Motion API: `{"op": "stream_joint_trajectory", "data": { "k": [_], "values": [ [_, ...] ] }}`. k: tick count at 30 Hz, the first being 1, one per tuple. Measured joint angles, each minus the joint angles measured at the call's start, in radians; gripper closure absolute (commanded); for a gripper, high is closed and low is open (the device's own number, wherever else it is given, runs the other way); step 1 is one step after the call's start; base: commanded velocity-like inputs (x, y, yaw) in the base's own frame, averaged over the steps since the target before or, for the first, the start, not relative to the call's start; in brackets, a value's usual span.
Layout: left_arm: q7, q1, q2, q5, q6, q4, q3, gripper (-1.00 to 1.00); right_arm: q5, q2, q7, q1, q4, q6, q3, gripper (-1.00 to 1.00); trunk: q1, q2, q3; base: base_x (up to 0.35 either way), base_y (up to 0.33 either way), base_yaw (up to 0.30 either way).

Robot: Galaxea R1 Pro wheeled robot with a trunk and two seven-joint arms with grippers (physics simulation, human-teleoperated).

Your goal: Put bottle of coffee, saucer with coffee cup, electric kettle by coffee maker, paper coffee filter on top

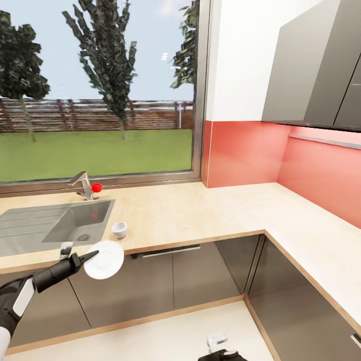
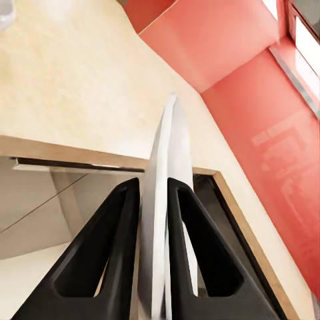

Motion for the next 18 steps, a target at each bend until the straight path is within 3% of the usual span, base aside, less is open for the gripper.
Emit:
{"op": "stream_joint_trajectory", "data": {
  "k": [5, 8, 13, 18],
  "values": [
    [0.000, 0.003, 0.001, -0.001, 0.000, 0.004, 0.002, 1.00, -0.002, -0.022, -0.010, 0.053, 0.018, 0.004, -0.003, -1.00, 0.000, 0.000, 0.000, 0.000, 0.000, 0.000],
    [-0.001, 0.018, 0.002, 0.000, 0.000, 0.000, 0.003, 1.00, -0.004, -0.041, -0.071, 0.101, 0.020, 0.005, -0.004, -1.00, 0.000, 0.000, 0.000, 0.000, 0.000, 0.000],
    [-0.042, 0.033, 0.002, -0.001, 0.000, 0.002, 0.003, 1.00, -0.005, -0.049, -0.142, 0.150, 0.020, 0.006, -0.004, -1.00, 0.000, 0.000, 0.000, 0.000, 0.000, 0.000],
    [-0.073, 0.054, 0.018, 0.000, -0.001, 0.002, 0.005, 1.00, -0.005, -0.049, -0.150, 0.163, 0.020, 0.004, -0.003, -1.00, 0.000, 0.000, 0.000, 0.000, 0.000, 0.000]
  ]
}}
